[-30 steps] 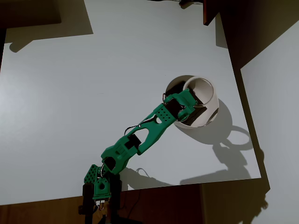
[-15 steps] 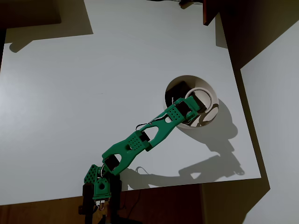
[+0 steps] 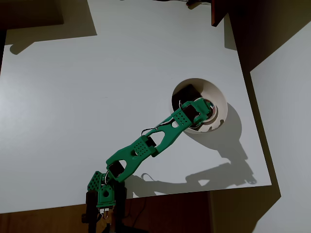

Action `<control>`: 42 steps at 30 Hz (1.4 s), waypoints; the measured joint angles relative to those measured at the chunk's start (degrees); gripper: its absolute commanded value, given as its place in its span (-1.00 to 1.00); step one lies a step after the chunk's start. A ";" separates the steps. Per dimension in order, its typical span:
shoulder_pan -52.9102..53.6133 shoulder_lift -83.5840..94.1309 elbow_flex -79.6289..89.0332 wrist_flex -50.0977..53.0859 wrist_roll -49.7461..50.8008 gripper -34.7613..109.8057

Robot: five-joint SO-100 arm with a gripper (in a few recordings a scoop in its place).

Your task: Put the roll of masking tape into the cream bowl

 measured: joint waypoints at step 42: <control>-49.75 44.74 17.23 28.65 -0.26 -0.64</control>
